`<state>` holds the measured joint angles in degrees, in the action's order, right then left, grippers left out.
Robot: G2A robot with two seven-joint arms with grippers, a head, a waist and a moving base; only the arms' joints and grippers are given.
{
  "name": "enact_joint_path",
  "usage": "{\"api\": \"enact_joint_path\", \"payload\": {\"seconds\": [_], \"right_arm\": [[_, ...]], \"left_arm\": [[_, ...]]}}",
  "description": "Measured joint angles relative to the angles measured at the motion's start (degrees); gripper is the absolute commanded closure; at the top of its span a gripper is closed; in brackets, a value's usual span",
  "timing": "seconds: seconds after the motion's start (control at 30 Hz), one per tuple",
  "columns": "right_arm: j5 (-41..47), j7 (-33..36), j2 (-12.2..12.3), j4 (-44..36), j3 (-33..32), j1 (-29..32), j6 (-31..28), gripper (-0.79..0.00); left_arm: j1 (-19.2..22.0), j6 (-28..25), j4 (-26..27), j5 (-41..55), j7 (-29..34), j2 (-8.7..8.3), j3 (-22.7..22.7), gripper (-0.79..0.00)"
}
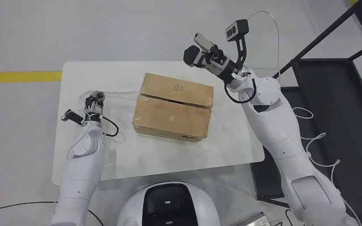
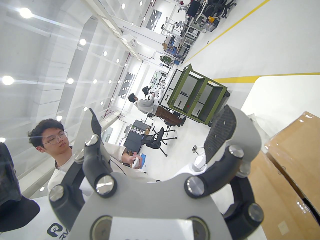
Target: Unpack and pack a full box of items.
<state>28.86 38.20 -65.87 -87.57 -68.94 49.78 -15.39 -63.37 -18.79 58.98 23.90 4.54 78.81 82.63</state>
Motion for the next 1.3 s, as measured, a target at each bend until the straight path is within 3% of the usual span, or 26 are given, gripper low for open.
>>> {"api": "enact_joint_path", "payload": {"seconds": [0.3, 0.6, 1.07, 1.3], "right_arm": [[0.0, 0.0, 0.0, 0.0, 0.0, 0.0, 0.0, -0.785], [0.0, 0.0, 0.0, 0.0, 0.0, 0.0, 0.0, -0.785], [0.0, 0.0, 0.0, 0.0, 0.0, 0.0, 0.0, -0.785], [0.0, 0.0, 0.0, 0.0, 0.0, 0.0, 0.0, -0.785]], "left_arm": [[-3.0, -4.1, 10.4, -7.2, 3.8, -0.54, -0.3, -0.200], [-5.3, -3.6, 19.7, -7.9, 5.8, -0.29, -2.5, -0.231], [-7.3, -3.1, 22.3, -7.8, 8.1, 0.22, -6.3, -0.240], [-7.8, -3.8, 23.5, -8.7, 8.2, 0.28, -6.8, -0.148]]}}
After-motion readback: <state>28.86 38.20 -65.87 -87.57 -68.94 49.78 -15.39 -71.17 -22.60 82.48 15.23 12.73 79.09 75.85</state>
